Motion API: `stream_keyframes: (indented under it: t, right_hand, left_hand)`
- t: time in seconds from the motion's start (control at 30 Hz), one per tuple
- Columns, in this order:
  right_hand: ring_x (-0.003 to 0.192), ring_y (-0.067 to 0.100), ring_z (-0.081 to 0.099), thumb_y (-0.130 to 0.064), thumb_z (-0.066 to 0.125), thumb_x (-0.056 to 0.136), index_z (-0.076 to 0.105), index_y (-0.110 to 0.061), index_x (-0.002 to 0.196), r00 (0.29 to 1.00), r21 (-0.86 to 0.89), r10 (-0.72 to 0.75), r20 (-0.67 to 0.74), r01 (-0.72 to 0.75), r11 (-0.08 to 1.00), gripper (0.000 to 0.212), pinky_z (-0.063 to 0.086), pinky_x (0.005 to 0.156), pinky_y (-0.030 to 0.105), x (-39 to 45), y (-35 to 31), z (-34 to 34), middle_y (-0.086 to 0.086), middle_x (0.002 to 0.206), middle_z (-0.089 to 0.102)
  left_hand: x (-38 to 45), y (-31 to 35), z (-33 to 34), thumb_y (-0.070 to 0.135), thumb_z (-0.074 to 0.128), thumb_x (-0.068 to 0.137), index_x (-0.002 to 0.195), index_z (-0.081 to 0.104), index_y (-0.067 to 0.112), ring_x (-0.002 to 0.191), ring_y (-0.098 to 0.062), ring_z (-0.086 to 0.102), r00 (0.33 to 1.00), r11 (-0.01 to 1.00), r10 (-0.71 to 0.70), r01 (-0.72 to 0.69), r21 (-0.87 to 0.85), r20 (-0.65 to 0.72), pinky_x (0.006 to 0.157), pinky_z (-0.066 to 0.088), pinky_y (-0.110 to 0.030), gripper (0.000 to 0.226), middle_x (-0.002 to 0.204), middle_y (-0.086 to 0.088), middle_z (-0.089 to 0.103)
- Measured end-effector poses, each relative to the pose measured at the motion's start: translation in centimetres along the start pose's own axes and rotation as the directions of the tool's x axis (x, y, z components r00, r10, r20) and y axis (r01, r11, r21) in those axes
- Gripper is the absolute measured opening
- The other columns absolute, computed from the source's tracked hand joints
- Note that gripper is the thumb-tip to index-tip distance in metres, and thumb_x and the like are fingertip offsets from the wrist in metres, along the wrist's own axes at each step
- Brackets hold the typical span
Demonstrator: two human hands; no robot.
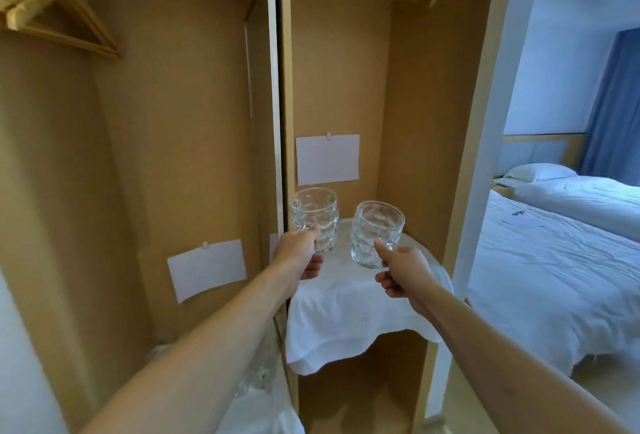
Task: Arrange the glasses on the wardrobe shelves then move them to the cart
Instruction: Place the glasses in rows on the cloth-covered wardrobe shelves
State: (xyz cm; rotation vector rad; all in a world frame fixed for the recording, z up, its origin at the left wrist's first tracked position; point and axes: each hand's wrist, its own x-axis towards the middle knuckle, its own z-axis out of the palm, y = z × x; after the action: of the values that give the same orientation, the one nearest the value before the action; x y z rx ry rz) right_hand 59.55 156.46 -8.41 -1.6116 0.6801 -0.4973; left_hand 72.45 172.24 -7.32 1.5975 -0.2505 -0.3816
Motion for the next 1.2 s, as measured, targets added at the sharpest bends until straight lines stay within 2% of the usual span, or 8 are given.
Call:
stream_keyframes:
  t: [0.2, 0.53, 0.8, 0.93, 1.0, 1.1, 1.2]
  right_hand:
    - [0.056, 0.019, 0.054, -0.051, 0.063, 0.096, 0.063, -0.004, 0.100, 1.000, -0.028, 0.007, -0.025, -0.008, 1.000, 0.047, 0.049, 0.051, 0.027, 6.1, 0.1, -0.6, 0.012, 0.069, 0.065]
    - [0.061, 0.022, 0.055, -0.048, 0.065, 0.095, 0.064, -0.005, 0.102, 0.998, -0.012, 0.047, -0.029, -0.048, 0.999, 0.044, 0.046, 0.051, 0.028, 19.5, 0.7, 1.1, 0.008, 0.067, 0.061]
    - [0.051, 0.020, 0.051, -0.049, 0.064, 0.095, 0.062, -0.004, 0.097, 0.991, -0.030, 0.130, -0.034, -0.131, 0.991, 0.045, 0.044, 0.048, 0.026, 26.8, 2.7, 2.6, 0.013, 0.065, 0.063]
    - [0.060, 0.023, 0.056, -0.046, 0.064, 0.095, 0.065, -0.004, 0.102, 0.987, -0.024, 0.159, -0.008, -0.160, 0.987, 0.043, 0.045, 0.052, 0.028, 30.3, 3.8, 3.5, 0.010, 0.069, 0.063]
    - [0.057, 0.021, 0.056, -0.047, 0.065, 0.096, 0.066, -0.004, 0.102, 0.985, -0.020, 0.174, 0.012, -0.173, 0.985, 0.043, 0.045, 0.050, 0.027, 32.3, 4.6, 4.0, 0.007, 0.065, 0.062]
    - [0.050, 0.018, 0.051, -0.047, 0.063, 0.097, 0.063, -0.003, 0.101, 0.976, -0.020, 0.207, 0.062, -0.206, 0.978, 0.044, 0.042, 0.047, 0.025, 35.5, 5.8, 4.7, 0.006, 0.058, 0.060]
    - [0.049, 0.019, 0.053, -0.048, 0.065, 0.095, 0.065, -0.002, 0.099, 0.970, -0.046, 0.230, 0.081, -0.226, 0.973, 0.046, 0.046, 0.050, 0.027, 39.3, 6.9, 5.2, 0.011, 0.062, 0.065]
  left_hand:
    - [6.2, -0.4, 3.6, 0.049, 0.058, 0.099, 0.098, 0.061, 0.016, 0.063, -0.023, 0.063, 0.999, 1.000, -0.015, 0.014, 0.008, 0.042, 0.057, 0.056, -0.030, 0.033, 0.075, -0.012, 0.069]
    - [18.6, -1.4, 7.3, 0.050, 0.058, 0.099, 0.095, 0.063, 0.018, 0.060, -0.021, 0.062, 0.999, 0.998, -0.054, 0.053, 0.033, 0.006, 0.058, 0.057, -0.030, 0.033, 0.074, -0.010, 0.069]
    - [25.9, -4.1, 8.9, 0.048, 0.059, 0.097, 0.093, 0.064, 0.020, 0.053, -0.020, 0.062, 0.992, 0.992, -0.126, 0.126, 0.008, -0.021, 0.052, 0.053, -0.027, 0.029, 0.068, -0.008, 0.070]
    - [28.6, -5.1, 9.7, 0.044, 0.059, 0.097, 0.089, 0.065, 0.022, 0.052, -0.021, 0.060, 0.989, 0.989, -0.146, 0.146, 0.002, -0.035, 0.057, 0.056, -0.031, 0.024, 0.062, -0.006, 0.068]
    - [30.0, -5.6, 10.1, 0.043, 0.058, 0.098, 0.090, 0.065, 0.022, 0.052, -0.020, 0.059, 0.986, 0.987, -0.159, 0.159, -0.004, -0.051, 0.058, 0.054, -0.031, 0.024, 0.061, -0.005, 0.066]
    - [32.4, -6.4, 10.9, 0.044, 0.056, 0.100, 0.093, 0.064, 0.021, 0.053, -0.021, 0.059, 0.979, 0.982, -0.187, 0.186, -0.023, -0.077, 0.056, 0.053, -0.030, 0.025, 0.066, -0.008, 0.068]
    - [35.2, -7.3, 11.8, 0.043, 0.055, 0.101, 0.093, 0.062, 0.017, 0.056, -0.023, 0.060, 0.970, 0.977, -0.214, 0.211, -0.041, -0.112, 0.056, 0.054, -0.030, 0.028, 0.072, -0.011, 0.069]
